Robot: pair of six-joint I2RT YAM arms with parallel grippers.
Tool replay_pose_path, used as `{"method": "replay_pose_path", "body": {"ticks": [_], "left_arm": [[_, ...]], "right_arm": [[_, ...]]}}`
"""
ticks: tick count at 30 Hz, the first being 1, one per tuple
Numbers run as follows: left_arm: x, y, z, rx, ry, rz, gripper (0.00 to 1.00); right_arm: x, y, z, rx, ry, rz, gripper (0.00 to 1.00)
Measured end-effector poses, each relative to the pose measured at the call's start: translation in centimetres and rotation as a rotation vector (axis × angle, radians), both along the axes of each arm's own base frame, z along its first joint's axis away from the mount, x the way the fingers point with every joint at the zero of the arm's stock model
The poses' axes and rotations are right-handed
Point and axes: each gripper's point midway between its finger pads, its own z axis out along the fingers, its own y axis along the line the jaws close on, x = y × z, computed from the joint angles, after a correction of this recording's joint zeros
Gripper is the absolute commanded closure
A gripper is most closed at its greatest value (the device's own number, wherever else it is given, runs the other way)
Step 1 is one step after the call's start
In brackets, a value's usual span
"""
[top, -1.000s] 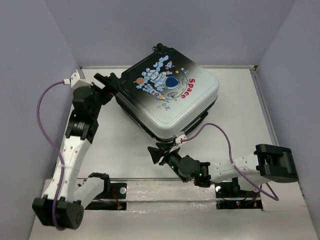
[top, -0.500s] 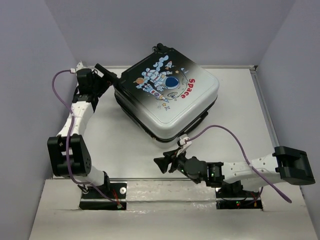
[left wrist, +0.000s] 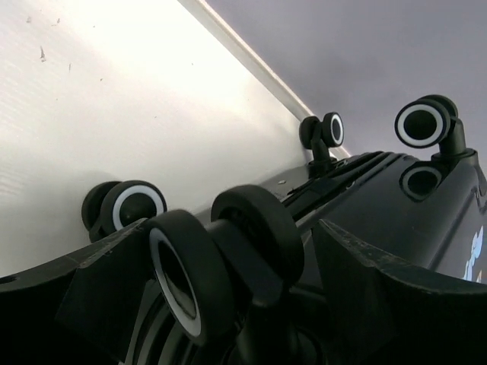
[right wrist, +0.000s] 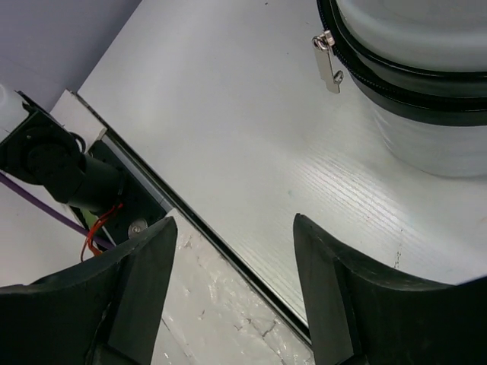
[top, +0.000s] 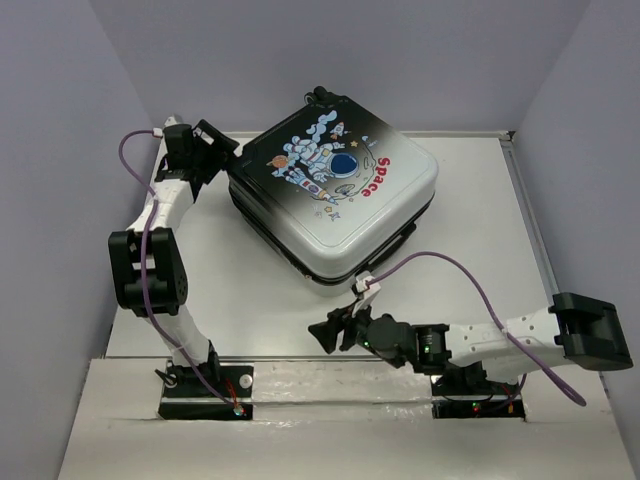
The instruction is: Pack the luggage
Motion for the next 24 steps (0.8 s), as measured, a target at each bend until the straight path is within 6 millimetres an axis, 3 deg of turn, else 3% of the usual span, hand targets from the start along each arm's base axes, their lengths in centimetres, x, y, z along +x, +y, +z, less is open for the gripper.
{"method": "replay_pose_path", "body": {"ticks": [3,8,10,11,13,14,15,16,17,19,21,22,24], "left_arm": [[0.7,-0.1,0.1,-0.027,-0.003,-0.001,0.12],[2.3,-0.4,0.4,-0.075,-0.013,-0.003,0.14],[2.9,-0.7,0.7,-0.101,-0.024,-0.011,0.35],[3.1,-0.9,0.8,-0.116,-0.029,-0.013,0.5],[3.3,-0.8,1.2,-0.132,-0.041,-0.014,0.67],[3.4,-0.6,1.2,-0.149,-0.039,-0.003,0.84],[3.5,-0.5,1.1,-0.16,-0.036,0.004,0.93],[3.5,-0.5,1.0,-0.173,-0.034,0.008,0.94],[3.5,-0.5,1.0,-0.177,-0.035,0.008,0.94],[3.6,-0.6,0.9,-0.184,-0.05,0.006,0.94],[3.4,-0.7,0.9,-0.196,-0.07,0.007,0.94],[3.2,-0.6,1.0,-0.2,-0.091,0.012,0.94],[2.2,-0.4,1.0,-0.211,-0.111,0.031,0.94]], "right_arm": [[-0.1,-0.2,0.4,0.016,0.012,-0.003,0.28],[-0.1,-1.1,-0.7,-0.016,0.046,-0.028,0.0],[0.1,-2.0,-1.4,-0.04,0.064,-0.058,0.0],[0.3,-2.8,-1.7,-0.05,0.08,-0.086,0.0],[1.0,-4.4,-1.9,-0.06,0.105,-0.144,0.02],[1.4,-5.4,-2.0,-0.065,0.119,-0.173,0.2],[1.9,-6.3,-2.1,-0.069,0.129,-0.204,0.33],[2.7,-7.4,-1.9,-0.067,0.134,-0.244,0.6],[3.5,-8.6,-1.8,-0.062,0.14,-0.285,0.72],[5.8,-11.1,-1.4,-0.052,0.148,-0.381,0.79],[7.7,-13.3,-1.1,-0.049,0.146,-0.465,0.71],[8.5,-14.2,-1.0,-0.048,0.146,-0.5,0.53],[10.2,-16.3,-0.9,-0.052,0.146,-0.58,0.33]]}}
